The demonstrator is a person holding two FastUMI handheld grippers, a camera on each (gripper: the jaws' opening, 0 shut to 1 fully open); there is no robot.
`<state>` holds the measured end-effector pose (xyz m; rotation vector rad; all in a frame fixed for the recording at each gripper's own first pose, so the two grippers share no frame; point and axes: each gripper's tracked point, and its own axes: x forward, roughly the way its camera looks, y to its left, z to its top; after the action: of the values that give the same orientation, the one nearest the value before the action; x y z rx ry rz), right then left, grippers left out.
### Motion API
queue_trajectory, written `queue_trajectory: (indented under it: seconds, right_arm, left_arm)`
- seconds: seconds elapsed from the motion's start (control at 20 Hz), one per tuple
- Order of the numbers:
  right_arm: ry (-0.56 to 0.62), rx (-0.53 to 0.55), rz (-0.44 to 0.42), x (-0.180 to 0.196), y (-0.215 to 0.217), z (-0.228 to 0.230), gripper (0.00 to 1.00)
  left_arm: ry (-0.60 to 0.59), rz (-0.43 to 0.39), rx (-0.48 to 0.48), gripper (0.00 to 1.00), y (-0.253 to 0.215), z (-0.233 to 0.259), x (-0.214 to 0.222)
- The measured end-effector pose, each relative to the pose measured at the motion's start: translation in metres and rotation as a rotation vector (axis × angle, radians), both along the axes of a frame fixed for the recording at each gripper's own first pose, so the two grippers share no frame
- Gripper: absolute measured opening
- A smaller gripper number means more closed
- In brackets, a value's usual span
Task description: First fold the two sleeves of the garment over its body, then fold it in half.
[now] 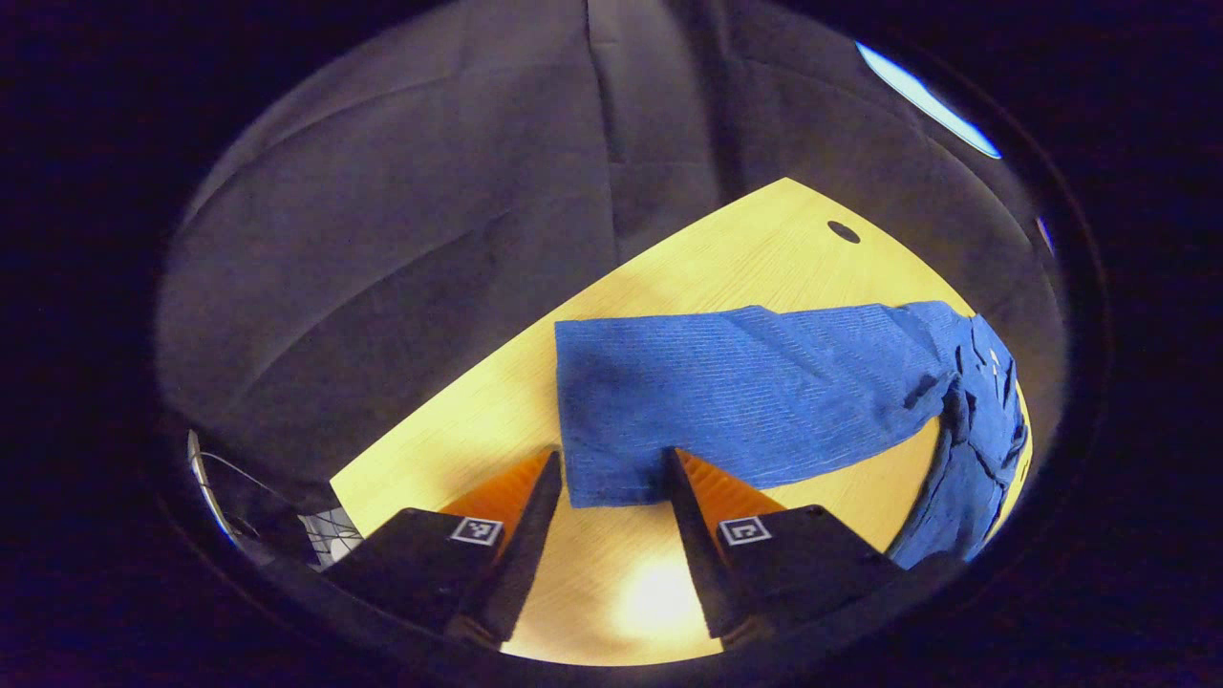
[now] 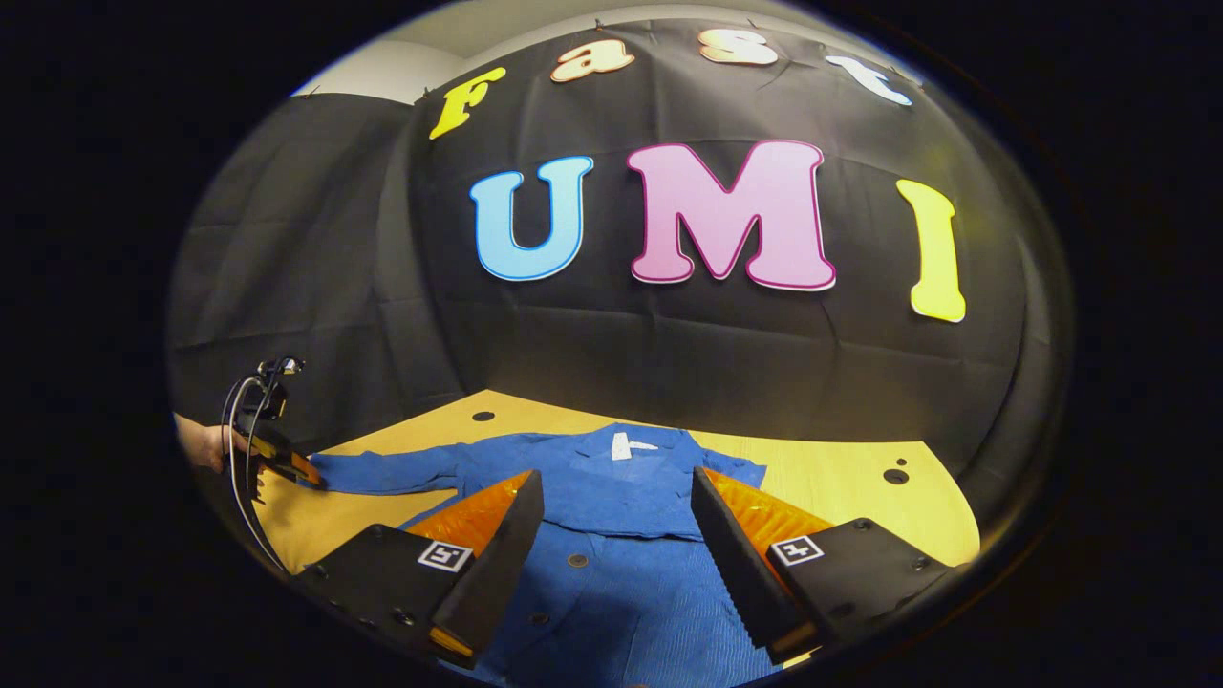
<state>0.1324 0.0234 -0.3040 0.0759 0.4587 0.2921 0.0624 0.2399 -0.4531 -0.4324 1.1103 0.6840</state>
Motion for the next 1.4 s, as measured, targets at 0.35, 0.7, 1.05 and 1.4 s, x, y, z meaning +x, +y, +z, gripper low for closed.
queue_trajectory:
  seconds: [0.35, 0.7, 1.05, 1.4]
  right_arm:
    - [0.059, -0.023, -0.011, -0.008, -0.016, -0.020, 0.98]
    - [0.067, -0.065, -0.059, -0.005, -0.050, -0.024, 0.98]
    - [0.108, -0.070, -0.158, -0.009, -0.098, -0.033, 0.98]
    - [0.148, -0.081, -0.268, -0.026, -0.159, -0.044, 0.98]
  left_arm:
    - [-0.200, 0.018, -0.116, 0.01, -0.023, -0.006, 0.044]
    - [-0.246, -0.029, 0.038, 0.00, -0.033, 0.028, 0.068]
    - [-0.478, -0.252, 0.067, 0.00, -0.128, 0.129, 0.183]
    - [-0.712, -0.612, 0.009, 0.00, -0.338, 0.195, 0.307]
